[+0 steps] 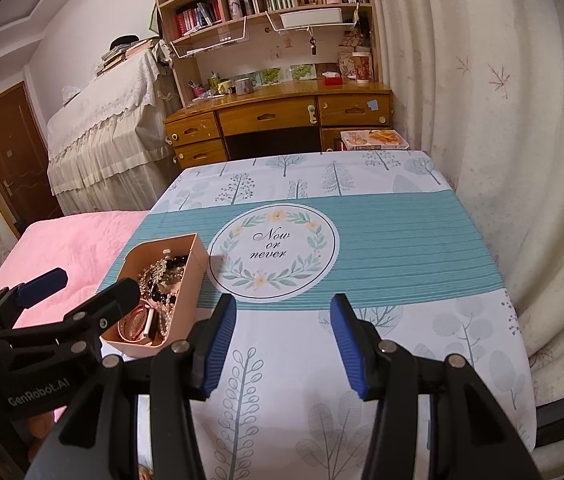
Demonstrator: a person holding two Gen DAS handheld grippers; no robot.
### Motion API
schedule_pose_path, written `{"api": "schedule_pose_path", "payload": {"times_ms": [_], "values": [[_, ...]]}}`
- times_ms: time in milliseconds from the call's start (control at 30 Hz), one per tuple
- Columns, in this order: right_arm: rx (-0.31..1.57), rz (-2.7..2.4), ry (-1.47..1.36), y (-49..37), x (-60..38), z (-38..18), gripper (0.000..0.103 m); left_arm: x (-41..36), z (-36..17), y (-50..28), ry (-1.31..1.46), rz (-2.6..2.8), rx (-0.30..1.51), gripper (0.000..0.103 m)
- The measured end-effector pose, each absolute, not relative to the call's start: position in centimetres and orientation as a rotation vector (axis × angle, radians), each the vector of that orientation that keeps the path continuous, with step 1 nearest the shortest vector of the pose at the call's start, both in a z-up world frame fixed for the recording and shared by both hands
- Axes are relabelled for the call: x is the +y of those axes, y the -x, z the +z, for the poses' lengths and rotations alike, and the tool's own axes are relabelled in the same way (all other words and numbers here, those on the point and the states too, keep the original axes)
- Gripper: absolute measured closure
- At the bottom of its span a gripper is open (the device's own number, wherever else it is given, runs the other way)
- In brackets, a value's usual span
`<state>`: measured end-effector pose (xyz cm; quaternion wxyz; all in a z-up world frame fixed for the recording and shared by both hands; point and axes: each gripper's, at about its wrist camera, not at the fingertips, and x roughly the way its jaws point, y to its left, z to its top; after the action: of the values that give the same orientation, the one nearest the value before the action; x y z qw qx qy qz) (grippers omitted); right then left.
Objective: Organize jewelry
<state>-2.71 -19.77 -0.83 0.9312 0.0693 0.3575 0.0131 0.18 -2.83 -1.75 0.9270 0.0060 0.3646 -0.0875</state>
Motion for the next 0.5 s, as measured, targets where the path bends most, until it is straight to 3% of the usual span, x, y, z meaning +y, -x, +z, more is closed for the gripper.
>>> {"api": "schedule_pose_path", "payload": {"times_ms": [500], "values": [[0.746, 0.036, -0.152, 2.61, -19.8, -1.47, 0.053, -2.78, -1.73, -0.2, -0.006, -0.174, 0.756, 0.001]]}}
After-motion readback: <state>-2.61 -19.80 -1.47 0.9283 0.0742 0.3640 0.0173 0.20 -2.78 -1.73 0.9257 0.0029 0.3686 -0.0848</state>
